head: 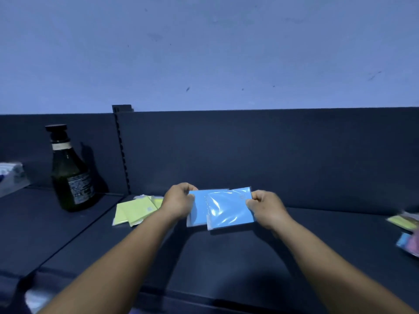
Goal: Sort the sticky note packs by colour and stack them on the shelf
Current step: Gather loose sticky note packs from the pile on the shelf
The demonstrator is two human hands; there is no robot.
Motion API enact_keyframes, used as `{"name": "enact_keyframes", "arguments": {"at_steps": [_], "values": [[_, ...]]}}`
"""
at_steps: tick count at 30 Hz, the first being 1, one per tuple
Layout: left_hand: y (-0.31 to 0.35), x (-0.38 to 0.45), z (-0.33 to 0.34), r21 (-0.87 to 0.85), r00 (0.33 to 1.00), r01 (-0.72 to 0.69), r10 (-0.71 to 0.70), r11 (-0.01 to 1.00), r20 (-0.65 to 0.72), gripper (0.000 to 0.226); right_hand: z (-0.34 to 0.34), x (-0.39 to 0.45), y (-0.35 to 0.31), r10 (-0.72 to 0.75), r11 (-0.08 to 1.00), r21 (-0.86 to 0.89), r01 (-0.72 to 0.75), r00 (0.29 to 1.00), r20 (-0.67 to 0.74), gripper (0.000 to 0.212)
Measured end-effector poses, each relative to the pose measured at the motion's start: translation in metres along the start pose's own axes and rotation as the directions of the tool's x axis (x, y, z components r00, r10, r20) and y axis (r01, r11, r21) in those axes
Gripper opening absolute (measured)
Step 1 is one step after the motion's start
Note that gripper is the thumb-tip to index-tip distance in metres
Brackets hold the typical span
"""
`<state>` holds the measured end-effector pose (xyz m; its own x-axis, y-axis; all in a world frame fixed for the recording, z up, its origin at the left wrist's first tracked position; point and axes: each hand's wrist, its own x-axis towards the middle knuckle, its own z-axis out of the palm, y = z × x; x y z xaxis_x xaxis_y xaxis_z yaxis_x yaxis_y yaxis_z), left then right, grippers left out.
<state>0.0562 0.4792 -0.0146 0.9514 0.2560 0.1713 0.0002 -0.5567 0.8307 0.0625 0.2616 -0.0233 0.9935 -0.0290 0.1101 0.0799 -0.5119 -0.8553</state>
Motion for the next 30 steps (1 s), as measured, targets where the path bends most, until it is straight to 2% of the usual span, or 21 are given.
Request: {"name": "enact_keyframes", "arguments": {"at_steps": [7,12,14,16,22,27,30], "values": [[-0.029,0.049,-0.013,0.056,0.999,0.004,-0.006,0.998,0.035,0.015,0.062,0.025,-0.014,0.096,0.993,-0.067,-0.098,0.995,-0.030,0.036],[-0.045,0.079,-0.009,0.157,0.998,-0.001,-0.009,0.988,0.058,0.017,0.087,0.042,-0.014,0.176,0.971,-0.152,-0.186,0.981,-0.077,0.032],[-0.051,0.089,-0.006,0.216,0.997,-0.023,0.008,0.976,0.074,0.019,0.094,0.046,-0.016,0.192,0.956,-0.208,-0.207,0.977,-0.089,0.018],[-0.055,0.096,-0.004,0.276,0.995,-0.057,0.033,0.960,0.091,0.027,0.100,0.049,-0.018,0.194,0.946,-0.244,-0.213,0.976,-0.101,0.005],[-0.054,0.099,-0.006,0.465,0.965,-0.221,0.125,0.858,0.229,0.031,0.110,0.049,-0.024,0.174,0.910,-0.365,-0.195,0.981,-0.091,0.019],[-0.041,0.089,-0.003,0.517,0.923,-0.344,0.183,0.784,0.337,0.021,0.096,0.038,-0.033,0.101,0.866,-0.486,-0.115,0.993,-0.055,0.034],[-0.023,0.074,0.004,0.516,0.885,-0.425,0.222,0.744,0.408,0.033,0.079,0.025,-0.038,0.064,0.820,-0.568,-0.072,0.997,-0.034,0.043]]}}
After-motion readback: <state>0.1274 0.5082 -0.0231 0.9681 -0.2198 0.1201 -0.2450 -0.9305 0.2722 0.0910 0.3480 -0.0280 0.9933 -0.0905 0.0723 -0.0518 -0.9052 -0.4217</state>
